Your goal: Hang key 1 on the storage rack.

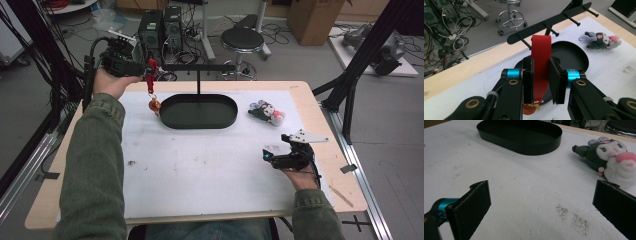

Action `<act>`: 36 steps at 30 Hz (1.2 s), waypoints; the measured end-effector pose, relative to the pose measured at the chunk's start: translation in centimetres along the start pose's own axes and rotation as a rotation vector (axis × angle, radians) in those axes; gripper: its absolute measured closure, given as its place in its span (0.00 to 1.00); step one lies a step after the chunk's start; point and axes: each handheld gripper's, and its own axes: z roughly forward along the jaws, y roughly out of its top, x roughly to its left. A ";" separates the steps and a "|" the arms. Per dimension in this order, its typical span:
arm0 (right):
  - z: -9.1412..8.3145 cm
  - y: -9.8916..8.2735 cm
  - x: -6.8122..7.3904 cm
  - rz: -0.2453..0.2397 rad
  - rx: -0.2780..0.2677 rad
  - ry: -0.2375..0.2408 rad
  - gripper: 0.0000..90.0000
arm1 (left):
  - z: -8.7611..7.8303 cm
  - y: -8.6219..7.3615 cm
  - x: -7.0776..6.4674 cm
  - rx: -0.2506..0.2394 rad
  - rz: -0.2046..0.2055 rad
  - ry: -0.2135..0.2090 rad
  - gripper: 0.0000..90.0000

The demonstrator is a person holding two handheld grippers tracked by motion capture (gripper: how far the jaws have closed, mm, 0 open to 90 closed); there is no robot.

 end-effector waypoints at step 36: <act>-0.2 -0.1 -0.1 -0.006 0.007 -0.030 0.01 | 4.2 4.9 -0.6 -0.056 0.031 0.008 0.84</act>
